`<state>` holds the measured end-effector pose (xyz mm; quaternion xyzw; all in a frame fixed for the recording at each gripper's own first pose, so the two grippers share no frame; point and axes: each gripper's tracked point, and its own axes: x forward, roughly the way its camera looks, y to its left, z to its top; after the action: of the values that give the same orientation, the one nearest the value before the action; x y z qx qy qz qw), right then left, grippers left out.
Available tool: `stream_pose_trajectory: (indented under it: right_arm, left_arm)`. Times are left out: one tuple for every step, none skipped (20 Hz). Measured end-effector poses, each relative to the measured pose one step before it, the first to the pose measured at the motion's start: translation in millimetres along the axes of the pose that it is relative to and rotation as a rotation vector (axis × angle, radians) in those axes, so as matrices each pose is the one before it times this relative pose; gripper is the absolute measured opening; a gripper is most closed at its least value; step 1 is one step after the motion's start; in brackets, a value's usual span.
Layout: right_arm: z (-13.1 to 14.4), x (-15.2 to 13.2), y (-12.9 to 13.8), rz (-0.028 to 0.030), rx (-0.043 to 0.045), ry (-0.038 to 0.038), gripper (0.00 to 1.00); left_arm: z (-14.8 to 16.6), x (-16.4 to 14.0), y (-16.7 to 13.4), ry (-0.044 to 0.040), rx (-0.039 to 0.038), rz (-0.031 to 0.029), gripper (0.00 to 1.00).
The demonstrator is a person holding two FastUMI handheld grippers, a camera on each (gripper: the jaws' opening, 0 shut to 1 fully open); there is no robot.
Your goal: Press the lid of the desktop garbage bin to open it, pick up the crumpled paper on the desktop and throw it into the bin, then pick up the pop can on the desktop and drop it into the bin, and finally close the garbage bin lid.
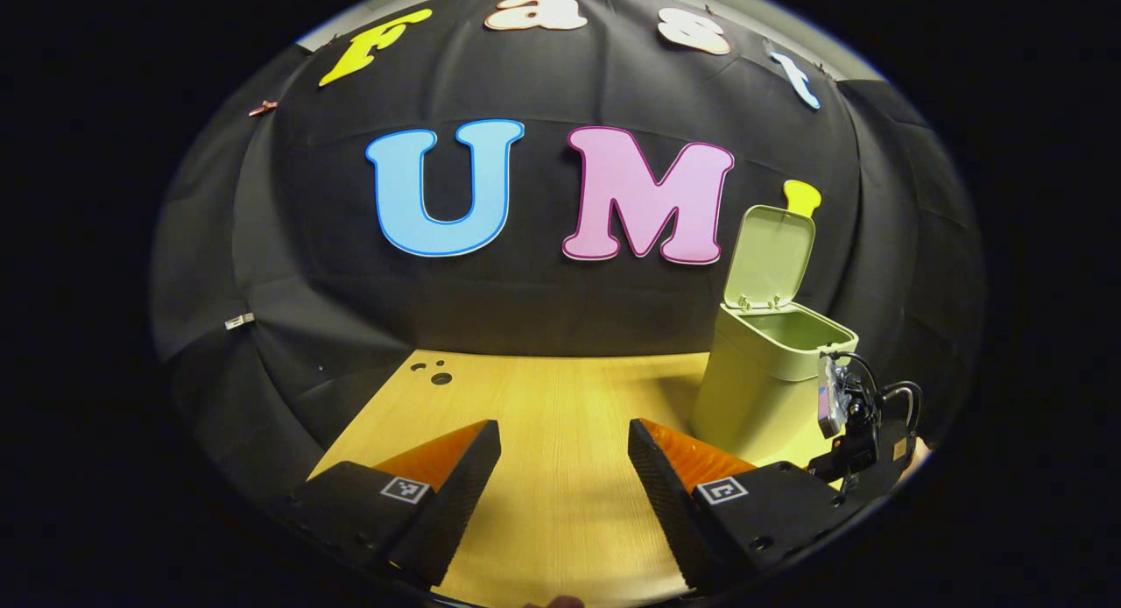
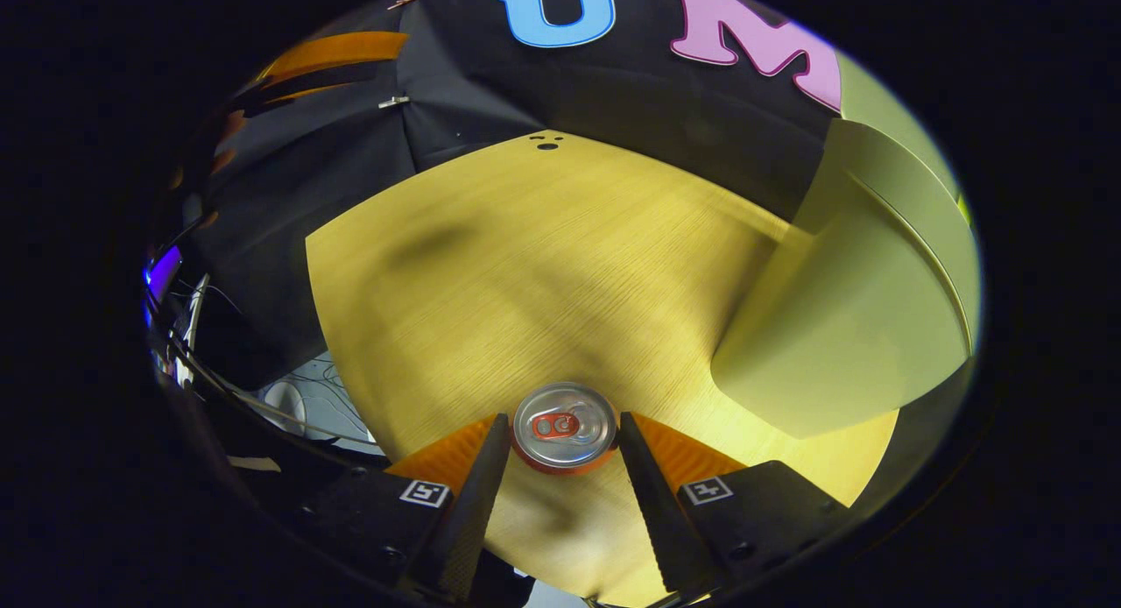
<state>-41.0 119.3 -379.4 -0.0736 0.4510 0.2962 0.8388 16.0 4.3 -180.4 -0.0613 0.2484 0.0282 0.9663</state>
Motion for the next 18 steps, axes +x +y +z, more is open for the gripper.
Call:
stream_pose_trajectory:
  right_arm:
    - [-0.97, -0.17, -0.75, -0.00181, 0.00283, -0.00088, 0.80]
    - [-0.44, -0.91, -0.87, -0.00410, 0.00159, -0.00069, 0.79]
    - [-0.91, -0.76, 0.13, 0.00146, 0.00224, 0.00213, 0.79]
    - [-2.10, -0.41, -1.50, -0.00252, 0.00155, 0.00653, 0.80]
    - [-3.22, -0.39, 1.28, 0.00680, 0.00397, 0.01023, 0.80]
    - [-2.16, 0.47, 0.30, 0.00027, -0.00031, 0.01137, 0.79]
    - [1.27, -1.04, 0.08, -0.00126, -0.00341, -0.00892, 0.80]
    - [-3.14, 0.01, 0.31, 0.00060, -0.00830, 0.00997, 0.80]
    - [0.42, -1.01, 0.94, 0.00234, -0.00322, -0.00647, 0.80]
    - [-0.62, 0.52, 0.05, 0.00234, -0.00247, 0.00447, 0.80]
    - [1.15, 0.06, -0.09, 0.00141, 0.00192, -0.00297, 0.80]
    - [-0.08, 0.24, 0.25, 0.00188, 0.00449, 0.00479, 0.80]
    - [-1.23, 0.71, 0.35, 0.00123, 0.00243, 0.00446, 0.80]
    - [-3.24, 0.60, 0.16, -0.00076, 0.00016, 0.01224, 0.81]
    - [-4.64, 1.58, 0.93, 0.00016, -0.00340, 0.01215, 0.83]
    - [-3.73, 1.24, 0.84, -0.00115, -0.00621, 0.00956, 0.84]
    - [-2.19, 0.38, -0.94, 0.00030, -0.00615, 0.00635, 0.85]
    - [0.27, 0.13, -0.09, 0.00130, -0.00609, 0.00268, 0.85]
  left_arm:
    - [-0.41, 0.56, -1.54, 0.00012, 0.00025, -0.00457, 0.95]
    - [0.96, -0.42, -0.56, -0.00194, -0.00083, -0.00157, 0.95]
    - [-0.02, 0.06, -0.66, -0.00083, -0.00062, -0.00668, 0.95]
    - [0.81, -0.34, 0.04, -0.00154, 0.00235, -0.00206, 0.95]
    - [-0.20, 0.29, -0.94, -0.00041, 0.00387, -0.00329, 0.95]
    - [0.81, -0.03, -1.06, 0.00000, 0.00263, -0.00076, 0.95]
    - [-0.43, 1.63, -1.39, 0.00142, 0.00095, -0.00294, 0.95]
    - [0.98, 0.87, -1.42, 0.00070, 0.00076, -0.00200, 0.95]
    - [-0.54, 0.95, 0.58, 0.00009, 0.00104, -0.00112, 0.95]
    - [-0.13, 0.38, -0.37, 0.00151, 0.00009, -0.00137, 0.95]
    - [-0.38, 0.61, 0.08, 0.00120, -0.00105, -0.00043, 0.95]
    - [0.83, 0.23, 0.35, -0.00074, -0.00060, -0.00032, 0.95]
    - [0.02, 0.30, 0.46, -0.00141, 0.00030, 0.00002, 0.95]
    - [0.62, 0.31, 0.25, -0.00160, 0.00076, 0.00094, 0.95]
    - [-0.07, -0.71, 0.67, 0.00045, -0.00016, 0.00017, 0.95]
    - [0.32, -0.62, 0.60, 0.00046, 0.00053, 0.00173, 0.95]
    - [0.69, -0.27, 1.27, 0.00063, 0.00166, 0.00066, 0.95]
    - [-1.37, 0.46, 0.33, -0.00018, 0.00136, 0.00181, 0.95]
